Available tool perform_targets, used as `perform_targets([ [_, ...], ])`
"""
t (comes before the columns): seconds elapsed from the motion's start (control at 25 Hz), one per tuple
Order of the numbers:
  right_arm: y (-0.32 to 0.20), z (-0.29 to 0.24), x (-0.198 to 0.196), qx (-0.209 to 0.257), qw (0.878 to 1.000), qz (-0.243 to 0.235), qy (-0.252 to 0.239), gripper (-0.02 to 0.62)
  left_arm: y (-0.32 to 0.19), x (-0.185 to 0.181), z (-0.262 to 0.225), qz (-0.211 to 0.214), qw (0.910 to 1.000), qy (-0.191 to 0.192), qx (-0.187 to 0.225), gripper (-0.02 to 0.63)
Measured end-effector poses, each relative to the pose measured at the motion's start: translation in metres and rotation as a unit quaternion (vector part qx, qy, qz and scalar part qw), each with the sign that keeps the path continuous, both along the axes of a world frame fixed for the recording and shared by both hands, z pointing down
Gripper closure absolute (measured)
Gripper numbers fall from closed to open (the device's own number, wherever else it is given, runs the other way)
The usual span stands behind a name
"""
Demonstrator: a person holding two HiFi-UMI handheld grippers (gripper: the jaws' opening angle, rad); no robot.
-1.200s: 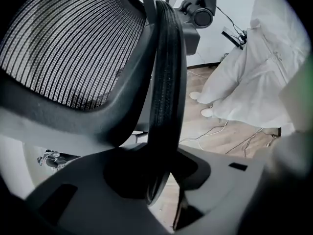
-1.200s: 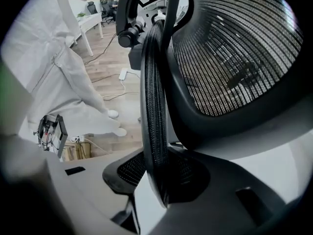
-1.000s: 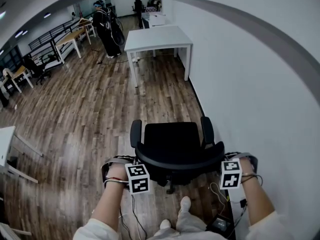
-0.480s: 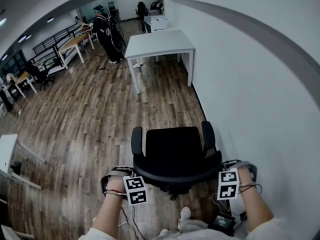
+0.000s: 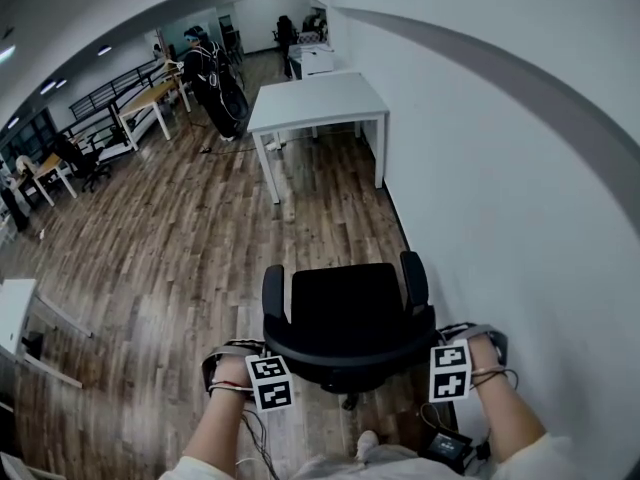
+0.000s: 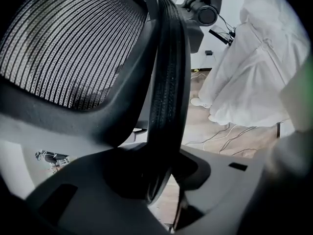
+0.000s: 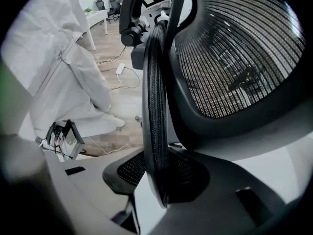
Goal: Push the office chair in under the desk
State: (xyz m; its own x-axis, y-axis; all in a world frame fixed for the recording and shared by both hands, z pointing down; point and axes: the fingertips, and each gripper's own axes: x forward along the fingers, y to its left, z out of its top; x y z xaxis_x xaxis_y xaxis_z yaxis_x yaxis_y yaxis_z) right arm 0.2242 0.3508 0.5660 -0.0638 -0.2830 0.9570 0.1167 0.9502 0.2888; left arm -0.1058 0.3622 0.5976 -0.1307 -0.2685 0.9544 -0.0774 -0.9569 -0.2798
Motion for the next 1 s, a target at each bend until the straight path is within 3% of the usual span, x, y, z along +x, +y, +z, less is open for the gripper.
perform_targets([
  [0.4,-0.033,-0.001,0.014,0.002,1.0,-0.012,0.007,0.463,-0.028,0.014,0.0,-0.015,0.9996,-0.003,-0.022,0.483],
  [1.0,-0.076,0.002,0.021,0.009,1.0,0.002,0.008,0.463,-0.071,0.022,0.003,-0.01,0.9998,0.005,-0.015,0.483],
])
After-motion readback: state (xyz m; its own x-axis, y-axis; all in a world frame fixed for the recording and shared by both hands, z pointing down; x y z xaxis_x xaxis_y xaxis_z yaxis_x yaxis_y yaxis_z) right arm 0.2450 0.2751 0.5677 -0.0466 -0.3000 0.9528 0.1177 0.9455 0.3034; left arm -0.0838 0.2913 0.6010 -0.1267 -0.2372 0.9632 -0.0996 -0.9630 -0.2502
